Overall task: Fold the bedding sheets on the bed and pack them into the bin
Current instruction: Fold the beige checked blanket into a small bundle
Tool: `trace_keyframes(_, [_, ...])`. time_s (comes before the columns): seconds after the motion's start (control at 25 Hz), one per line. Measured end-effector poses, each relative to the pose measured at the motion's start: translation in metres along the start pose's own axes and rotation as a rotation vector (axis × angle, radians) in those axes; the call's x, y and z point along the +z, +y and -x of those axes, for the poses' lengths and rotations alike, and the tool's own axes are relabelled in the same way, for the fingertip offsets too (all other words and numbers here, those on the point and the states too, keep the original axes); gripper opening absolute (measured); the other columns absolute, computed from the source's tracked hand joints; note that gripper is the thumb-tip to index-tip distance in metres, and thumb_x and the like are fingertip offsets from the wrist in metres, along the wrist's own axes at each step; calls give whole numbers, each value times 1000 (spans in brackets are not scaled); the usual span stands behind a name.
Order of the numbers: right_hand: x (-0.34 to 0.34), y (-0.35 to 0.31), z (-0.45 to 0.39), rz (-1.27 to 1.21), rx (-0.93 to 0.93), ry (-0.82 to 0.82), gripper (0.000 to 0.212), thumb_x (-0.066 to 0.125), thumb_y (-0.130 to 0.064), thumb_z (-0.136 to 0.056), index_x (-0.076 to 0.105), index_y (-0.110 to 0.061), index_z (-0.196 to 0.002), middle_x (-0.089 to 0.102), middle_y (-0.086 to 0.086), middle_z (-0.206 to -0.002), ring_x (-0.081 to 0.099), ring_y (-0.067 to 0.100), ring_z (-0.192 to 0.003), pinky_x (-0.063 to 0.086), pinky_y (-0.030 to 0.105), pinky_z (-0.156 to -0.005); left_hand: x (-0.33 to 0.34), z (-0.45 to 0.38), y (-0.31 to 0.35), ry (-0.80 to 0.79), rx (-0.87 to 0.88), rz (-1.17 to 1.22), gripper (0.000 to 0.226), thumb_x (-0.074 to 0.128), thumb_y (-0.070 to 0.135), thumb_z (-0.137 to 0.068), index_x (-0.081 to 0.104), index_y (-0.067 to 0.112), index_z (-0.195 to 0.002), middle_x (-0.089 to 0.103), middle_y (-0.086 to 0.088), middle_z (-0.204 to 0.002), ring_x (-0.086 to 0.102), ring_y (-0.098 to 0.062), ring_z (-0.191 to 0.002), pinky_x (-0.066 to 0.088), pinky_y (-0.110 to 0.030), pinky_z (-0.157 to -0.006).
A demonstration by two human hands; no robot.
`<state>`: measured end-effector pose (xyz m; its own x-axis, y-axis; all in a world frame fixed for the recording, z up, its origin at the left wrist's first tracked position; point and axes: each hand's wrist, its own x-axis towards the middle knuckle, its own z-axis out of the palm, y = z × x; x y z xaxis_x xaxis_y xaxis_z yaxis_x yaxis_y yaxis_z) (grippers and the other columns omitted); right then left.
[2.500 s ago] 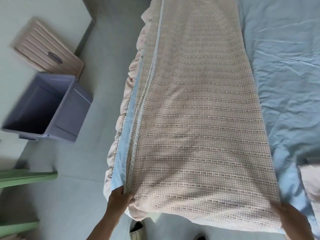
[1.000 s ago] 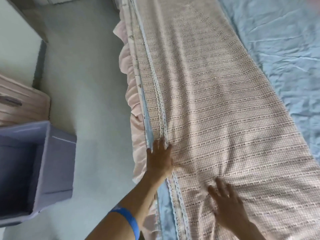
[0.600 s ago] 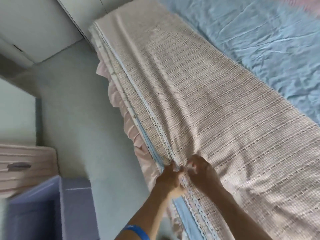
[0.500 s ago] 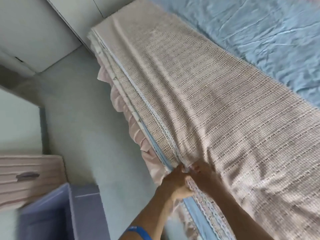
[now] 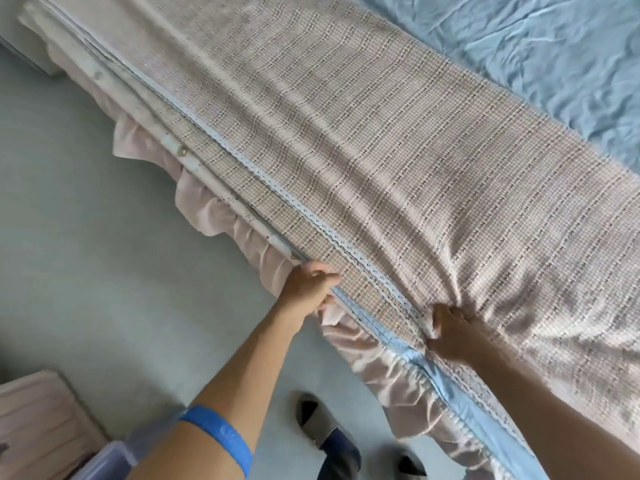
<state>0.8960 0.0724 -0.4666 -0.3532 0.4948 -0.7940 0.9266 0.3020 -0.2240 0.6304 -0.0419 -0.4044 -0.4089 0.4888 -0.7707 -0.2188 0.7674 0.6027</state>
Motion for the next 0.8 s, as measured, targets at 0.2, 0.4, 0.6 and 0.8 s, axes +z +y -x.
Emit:
trace_keyframes(0.2, [2, -33, 3, 89, 65, 159, 55, 63, -35, -85, 42, -15, -132, 52, 11, -131, 54, 29, -116, 47, 45, -98, -11, -31, 23, 84, -128, 262, 12, 64, 8, -89, 67, 9, -101, 72, -15, -98, 69, -23, -81, 58, -36, -82])
trace_keyframes(0.4, [5, -95, 11, 150, -262, 621, 58, 73, -36, -74, 55, -9, -122, 57, 6, -102, 59, 27, -80, 53, 43, -67, -15, -81, 64, 270, -179, 573, 39, 72, 20, -87, 60, 9, -122, 60, -12, -119, 62, -19, -94, 55, -29, -77])
trace_keyframes(0.6, [-21, -114, -22, 288, -190, 667, 39, 82, -4, -59, 69, -4, -95, 60, 8, -73, 57, 29, -53, 51, 39, -52, -25, -102, 76, 421, -205, 511, 47, 72, 32, -88, 56, 2, -121, 61, -11, -112, 63, -20, -86, 58, -32, -83])
trace_keyframes(0.8, [2, -134, 1, 292, -364, 407, 36, 72, -21, -63, 70, -19, -98, 67, -3, -72, 65, 20, -54, 51, 35, -42, -68, -81, 32, 382, -177, 431, 15, 70, 28, -90, 66, 15, -98, 70, -3, -96, 69, -19, -87, 59, -35, -79])
